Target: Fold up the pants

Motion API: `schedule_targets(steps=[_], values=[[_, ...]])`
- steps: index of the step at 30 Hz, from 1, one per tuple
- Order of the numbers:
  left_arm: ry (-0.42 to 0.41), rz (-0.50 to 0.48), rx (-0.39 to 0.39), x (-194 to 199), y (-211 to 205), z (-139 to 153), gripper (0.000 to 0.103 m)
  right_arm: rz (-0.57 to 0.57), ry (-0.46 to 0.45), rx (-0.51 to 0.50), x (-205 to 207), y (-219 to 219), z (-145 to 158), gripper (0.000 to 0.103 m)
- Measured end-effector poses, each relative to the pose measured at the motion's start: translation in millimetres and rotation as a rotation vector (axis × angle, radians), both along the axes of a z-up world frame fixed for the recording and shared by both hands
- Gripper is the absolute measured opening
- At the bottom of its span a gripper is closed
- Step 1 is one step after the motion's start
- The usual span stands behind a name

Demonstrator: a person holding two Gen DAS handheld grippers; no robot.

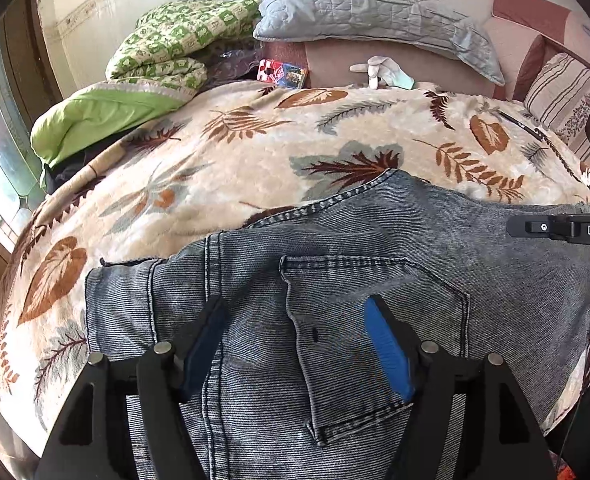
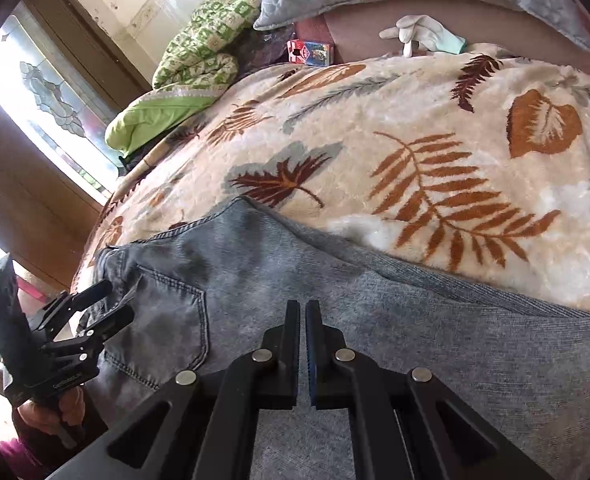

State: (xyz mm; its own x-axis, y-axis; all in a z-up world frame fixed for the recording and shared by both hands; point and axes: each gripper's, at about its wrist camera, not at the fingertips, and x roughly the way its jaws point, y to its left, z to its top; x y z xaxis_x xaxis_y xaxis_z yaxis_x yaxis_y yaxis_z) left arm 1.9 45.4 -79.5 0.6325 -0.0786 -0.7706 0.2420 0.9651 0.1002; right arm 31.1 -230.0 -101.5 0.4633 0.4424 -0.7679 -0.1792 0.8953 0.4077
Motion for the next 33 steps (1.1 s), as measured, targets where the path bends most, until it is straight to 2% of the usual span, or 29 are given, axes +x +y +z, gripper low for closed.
schedule_targets(steps=[8, 13, 14, 16, 18, 20, 22, 24, 29, 33], values=[[0.007, 0.010, 0.037, 2.3, -11.5, -4.2, 0.072, 0.040, 0.081, -0.099, -19.5, 2.1, -13.9, 0.005], [0.071, 0.029, 0.054, 9.7, -17.6, -19.5, 0.073, 0.047, 0.081, -0.115, -23.3, 0.6, -20.3, 0.005], [0.083, 0.035, 0.051, 11.3, -17.5, -22.9, 0.074, 0.047, 0.082, -0.118, -23.6, 0.3, -19.4, 0.005], [0.104, 0.069, 0.044, 15.3, -14.4, -27.8, 0.083, 0.039, 0.083, -0.127, -24.6, -1.5, -17.3, 0.005], [0.128, 0.099, 0.003, 18.8, -7.6, -30.5, 0.090, 0.022, 0.075, -0.149, -25.9, -6.1, -14.5, 0.005], [0.140, 0.095, -0.016, 19.7, -7.1, -32.4, 0.094, -0.003, 0.081, -0.142, -26.5, -15.0, -13.0, 0.005], [0.154, 0.068, 0.007, 18.1, -14.2, -36.8, 0.102, -0.022, 0.099, -0.117, -27.2, -24.3, -14.1, 0.005], [0.144, 0.065, 0.048, 14.3, -21.7, -39.3, 0.103, -0.025, 0.123, -0.097, -26.9, -29.4, -18.9, 0.005], [0.168, 0.058, 0.025, 10.6, -18.6, -38.9, 0.103, -0.035, 0.110, -0.090, -27.3, -29.4, -22.4, 0.005], [0.180, 0.034, 0.021, 10.0, -17.1, -39.1, 0.103, -0.048, 0.087, -0.135, -30.8, -22.7, -20.6, 0.005]])
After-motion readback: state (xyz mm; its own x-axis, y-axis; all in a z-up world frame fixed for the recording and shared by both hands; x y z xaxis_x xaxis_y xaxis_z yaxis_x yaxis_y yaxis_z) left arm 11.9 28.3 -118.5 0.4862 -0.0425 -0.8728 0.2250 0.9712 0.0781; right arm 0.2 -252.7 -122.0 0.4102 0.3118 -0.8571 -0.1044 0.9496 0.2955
